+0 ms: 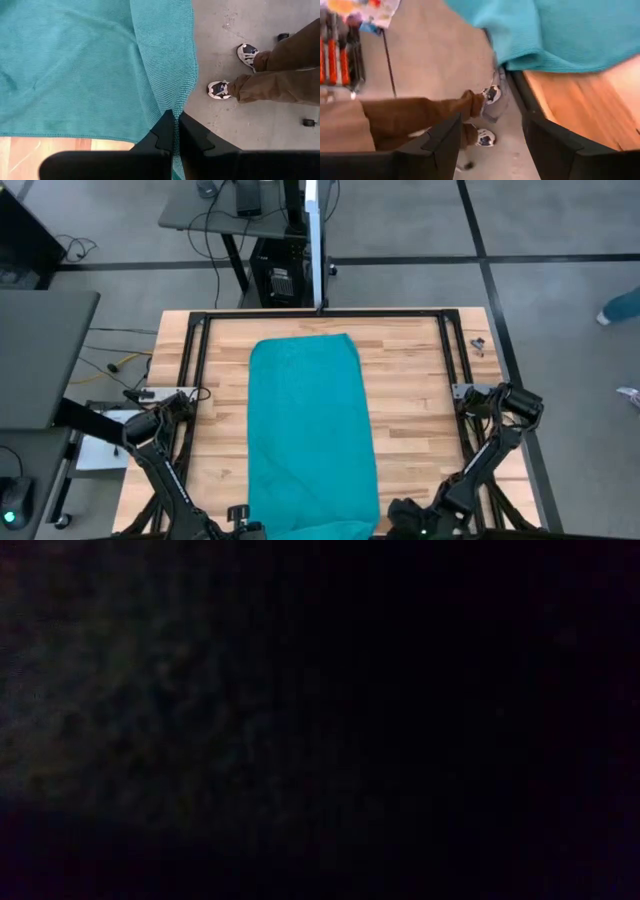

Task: Roll towel
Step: Fold the blue towel

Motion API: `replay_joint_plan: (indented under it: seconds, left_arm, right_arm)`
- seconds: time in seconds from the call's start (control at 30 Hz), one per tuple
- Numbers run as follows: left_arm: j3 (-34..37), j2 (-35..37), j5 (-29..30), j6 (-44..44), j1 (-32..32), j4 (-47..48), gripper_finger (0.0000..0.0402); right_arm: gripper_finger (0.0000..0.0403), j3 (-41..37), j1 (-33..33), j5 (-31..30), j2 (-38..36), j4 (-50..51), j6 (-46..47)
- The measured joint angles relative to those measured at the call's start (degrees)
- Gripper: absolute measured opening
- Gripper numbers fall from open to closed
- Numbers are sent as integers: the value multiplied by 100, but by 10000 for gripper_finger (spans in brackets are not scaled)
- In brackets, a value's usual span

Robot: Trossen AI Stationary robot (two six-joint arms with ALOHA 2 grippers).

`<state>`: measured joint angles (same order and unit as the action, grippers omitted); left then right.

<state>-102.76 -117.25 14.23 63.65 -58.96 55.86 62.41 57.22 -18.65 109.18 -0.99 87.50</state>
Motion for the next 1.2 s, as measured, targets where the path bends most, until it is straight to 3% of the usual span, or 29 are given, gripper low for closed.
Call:
replay_joint_plan:
  seconds: [0.13,0.33,0.9,1.2]
  left_arm:
    - [0,0,3,-41,9,-2,0]
    - [0,0,10,-43,7,6,0]
    - [0,0,18,-179,17,37,0]
    - [-3,0,60,-194,26,76,0]
  right_arm:
    - [192,50,-82,-26,447,-756,395]
    - [192,125,-158,-93,652,-1040,567]
    - [192,127,-307,-398,645,-769,680]
    - [191,590,-209,-448,1170,-801,824]
